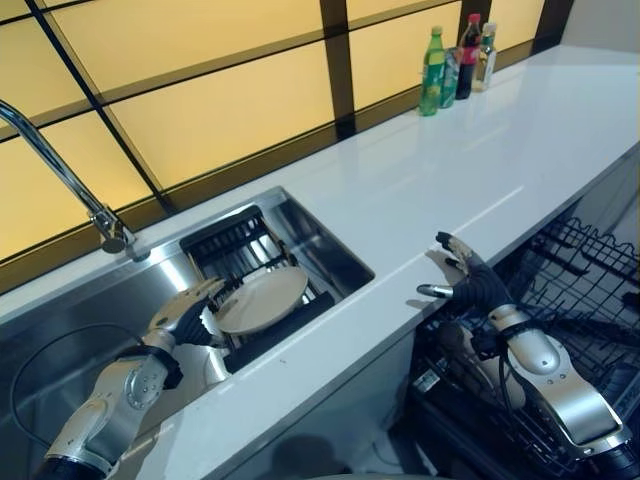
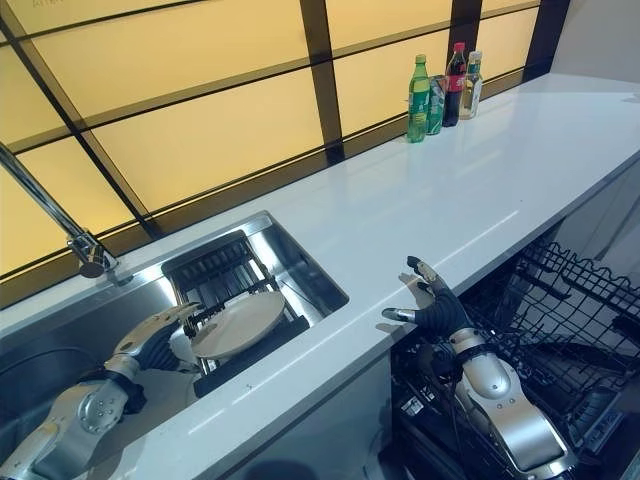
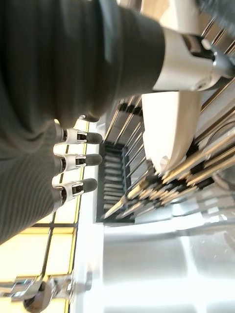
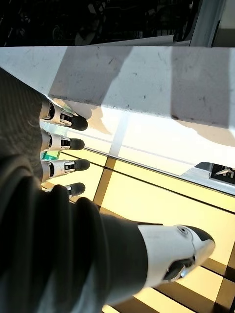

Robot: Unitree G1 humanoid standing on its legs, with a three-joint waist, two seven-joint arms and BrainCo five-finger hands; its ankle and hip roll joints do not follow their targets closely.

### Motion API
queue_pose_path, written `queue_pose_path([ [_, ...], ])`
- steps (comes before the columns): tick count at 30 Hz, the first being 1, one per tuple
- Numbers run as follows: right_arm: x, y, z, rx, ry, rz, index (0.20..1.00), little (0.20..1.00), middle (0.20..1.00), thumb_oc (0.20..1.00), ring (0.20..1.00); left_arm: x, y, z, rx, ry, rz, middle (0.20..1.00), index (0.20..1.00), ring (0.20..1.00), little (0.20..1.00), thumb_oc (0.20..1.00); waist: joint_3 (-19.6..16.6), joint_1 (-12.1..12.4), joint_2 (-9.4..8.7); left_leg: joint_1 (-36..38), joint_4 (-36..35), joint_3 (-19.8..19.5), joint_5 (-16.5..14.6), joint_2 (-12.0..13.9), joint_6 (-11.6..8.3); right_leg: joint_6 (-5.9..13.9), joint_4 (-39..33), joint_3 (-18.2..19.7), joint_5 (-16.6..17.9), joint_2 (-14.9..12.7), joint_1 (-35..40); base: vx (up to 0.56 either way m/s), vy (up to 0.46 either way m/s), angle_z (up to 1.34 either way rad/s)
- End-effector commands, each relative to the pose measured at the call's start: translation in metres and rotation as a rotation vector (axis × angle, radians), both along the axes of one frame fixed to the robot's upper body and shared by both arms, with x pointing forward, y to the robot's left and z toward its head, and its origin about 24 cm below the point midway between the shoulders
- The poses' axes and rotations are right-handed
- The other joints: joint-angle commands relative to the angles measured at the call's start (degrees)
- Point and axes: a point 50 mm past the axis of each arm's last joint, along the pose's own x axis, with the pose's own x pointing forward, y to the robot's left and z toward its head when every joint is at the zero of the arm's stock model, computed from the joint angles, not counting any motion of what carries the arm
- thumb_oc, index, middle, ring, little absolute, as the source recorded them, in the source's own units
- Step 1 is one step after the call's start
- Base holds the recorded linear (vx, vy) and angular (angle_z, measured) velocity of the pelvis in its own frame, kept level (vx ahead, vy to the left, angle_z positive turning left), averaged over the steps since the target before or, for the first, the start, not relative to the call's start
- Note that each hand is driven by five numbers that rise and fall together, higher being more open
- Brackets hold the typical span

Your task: Pick up plates and place into dishwasher.

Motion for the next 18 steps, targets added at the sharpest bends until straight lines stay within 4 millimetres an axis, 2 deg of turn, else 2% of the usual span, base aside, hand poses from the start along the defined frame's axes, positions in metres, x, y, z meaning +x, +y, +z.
queue_pose_path([
  [1, -0.014, -0.007, -0.01, -0.047, 0.054, -0.011, 1.0, 1.0, 1.0, 1.0, 1.0, 0.001, 0.021, 0.017, 0.109, -0.078, 0.031, 1.0, 1.0, 1.0, 1.0, 1.0, -2.65, -1.71, -2.76, -4.98, 1.17, 1.69, 3.89, -2.1, 0.23, 2.03, 4.31, 2.49, -4.59, -1.15, 0.83, 0.04, 0.031, 0.04],
  [9, -0.02, -0.014, -0.011, -0.062, 0.083, -0.009, 1.0, 1.0, 1.0, 1.0, 1.0, -0.005, 0.021, 0.012, 0.103, -0.074, 0.031, 1.0, 1.0, 1.0, 1.0, 1.0, -2.49, -2.18, -2.66, -4.67, 1.54, 1.29, 3.83, -2.22, 0.17, 2.2, 4.87, 2.8, -4.67, -1.36, 0.95, 0.04, 0.031, 0.01],
  [18, -0.027, -0.024, -0.011, -0.086, 0.12, -0.013, 1.0, 1.0, 1.0, 1.0, 1.0, -0.012, 0.012, -0.002, 0.06, -0.054, 0.013, 1.0, 1.0, 1.0, 1.0, 1.0, -1.56, -2.83, -2.88, -5.2, 2.73, 0.99, 3.86, -2.56, 0.17, 2.77, 5.88, 3.4, -4.51, -1.87, 0.49, 0.06, 0.044, 0.0],
])
